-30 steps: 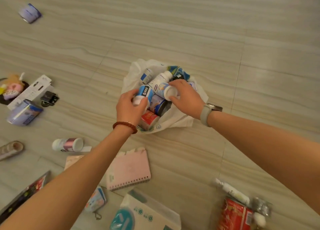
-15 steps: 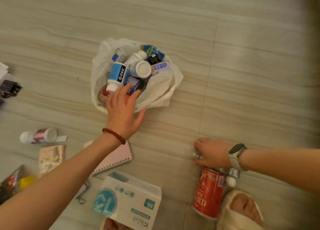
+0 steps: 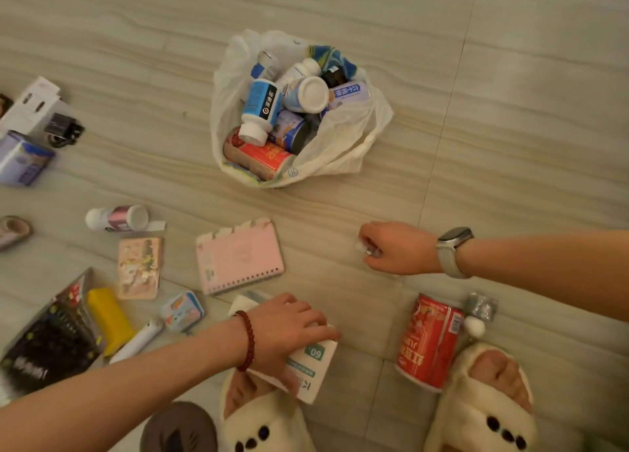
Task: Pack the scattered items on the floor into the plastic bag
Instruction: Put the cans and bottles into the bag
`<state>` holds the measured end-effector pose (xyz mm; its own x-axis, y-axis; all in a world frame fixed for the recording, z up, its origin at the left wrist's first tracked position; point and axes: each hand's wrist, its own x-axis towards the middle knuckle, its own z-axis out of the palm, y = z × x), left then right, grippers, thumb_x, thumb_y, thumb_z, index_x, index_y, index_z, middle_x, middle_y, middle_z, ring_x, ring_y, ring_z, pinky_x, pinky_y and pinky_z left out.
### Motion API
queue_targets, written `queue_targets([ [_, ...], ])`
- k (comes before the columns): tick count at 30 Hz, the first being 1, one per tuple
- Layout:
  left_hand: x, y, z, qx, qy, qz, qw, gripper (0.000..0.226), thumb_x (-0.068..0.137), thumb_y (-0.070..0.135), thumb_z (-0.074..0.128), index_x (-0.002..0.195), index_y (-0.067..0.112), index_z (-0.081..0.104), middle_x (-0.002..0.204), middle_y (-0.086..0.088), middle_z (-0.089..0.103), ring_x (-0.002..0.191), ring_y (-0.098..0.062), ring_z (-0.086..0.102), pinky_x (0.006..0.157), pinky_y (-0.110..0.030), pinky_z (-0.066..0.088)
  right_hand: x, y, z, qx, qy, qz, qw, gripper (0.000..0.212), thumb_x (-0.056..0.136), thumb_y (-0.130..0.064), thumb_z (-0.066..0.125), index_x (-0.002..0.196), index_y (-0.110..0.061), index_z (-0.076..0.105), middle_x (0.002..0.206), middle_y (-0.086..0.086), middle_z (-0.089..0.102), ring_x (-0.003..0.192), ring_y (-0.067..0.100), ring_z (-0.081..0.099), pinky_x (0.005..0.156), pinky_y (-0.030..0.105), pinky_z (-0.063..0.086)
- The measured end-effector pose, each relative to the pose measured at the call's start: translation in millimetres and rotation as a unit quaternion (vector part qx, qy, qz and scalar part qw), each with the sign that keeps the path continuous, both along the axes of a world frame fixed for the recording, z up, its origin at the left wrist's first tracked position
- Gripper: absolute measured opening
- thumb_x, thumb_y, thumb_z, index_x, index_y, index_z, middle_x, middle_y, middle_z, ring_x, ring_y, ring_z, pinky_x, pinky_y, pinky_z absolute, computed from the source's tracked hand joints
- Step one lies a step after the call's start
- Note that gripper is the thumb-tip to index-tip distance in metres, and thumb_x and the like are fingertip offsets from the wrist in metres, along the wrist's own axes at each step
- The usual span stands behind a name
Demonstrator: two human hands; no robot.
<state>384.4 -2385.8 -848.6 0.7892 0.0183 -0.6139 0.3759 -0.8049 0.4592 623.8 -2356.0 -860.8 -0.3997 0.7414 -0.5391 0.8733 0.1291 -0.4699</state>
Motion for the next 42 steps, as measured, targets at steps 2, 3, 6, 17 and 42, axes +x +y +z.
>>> queue_targets([
  [2,1,7,2,0.014,0.02,0.038,0.999,0.093,0.066,0.063,0.063,0.14,0.029,0.018,0.137,-0.001,0.04,0.118,-0.023,0.042,0.098,-0.037,0.029,-4,1,1,0.006,0.009,0.005,1.0,0.014,0.086,-0.024,0.05,0.092,-0.012,0.047,0.1,0.011,0.059,0.082,0.027,0.052,0.069,0.032,0.037],
  [3,1,10,2,0.026,0.024,0.058,0.998,0.093,0.066,0.065,0.063,0.14,0.029,0.019,0.136,0.0,0.04,0.118,-0.022,0.043,0.098,-0.035,0.029,-5,2,3,0.009,0.012,0.003,1.0,0.014,0.086,-0.024,0.05,0.092,-0.012,0.047,0.099,0.01,0.058,0.079,0.024,0.049,0.069,0.032,0.037],
  [6,-3,15,1,0.031,0.006,0.144,0.989,0.09,0.065,0.069,0.056,0.139,0.032,0.02,0.133,0.001,0.044,0.116,-0.021,0.046,0.096,-0.034,0.032,-4,8,8,0.022,0.027,-0.032,0.999,0.011,0.087,-0.025,0.051,0.091,-0.016,0.046,0.098,0.008,0.057,0.078,0.021,0.048,0.069,0.031,0.037],
  [17,9,12,3,0.149,-0.035,0.247,0.957,0.103,0.064,0.065,0.052,0.132,0.038,-0.022,0.153,-0.008,0.011,0.127,-0.029,0.033,0.097,-0.04,0.038,6,60,47,0.139,0.14,-0.244,0.95,0.02,0.083,-0.02,0.062,0.1,-0.009,0.057,0.083,-0.001,0.056,0.071,0.016,0.051,0.069,0.026,0.042],
  [42,16,166,94,0.19,-0.237,0.622,0.721,0.119,0.043,0.071,0.045,0.143,0.03,-0.004,0.132,0.0,0.035,0.098,0.009,0.029,0.082,-0.021,0.034,13,159,15,0.112,0.0,-0.45,0.886,0.062,0.086,-0.034,0.055,0.136,-0.005,0.033,0.14,0.017,0.039,0.13,0.034,0.035,0.103,0.046,0.034],
])
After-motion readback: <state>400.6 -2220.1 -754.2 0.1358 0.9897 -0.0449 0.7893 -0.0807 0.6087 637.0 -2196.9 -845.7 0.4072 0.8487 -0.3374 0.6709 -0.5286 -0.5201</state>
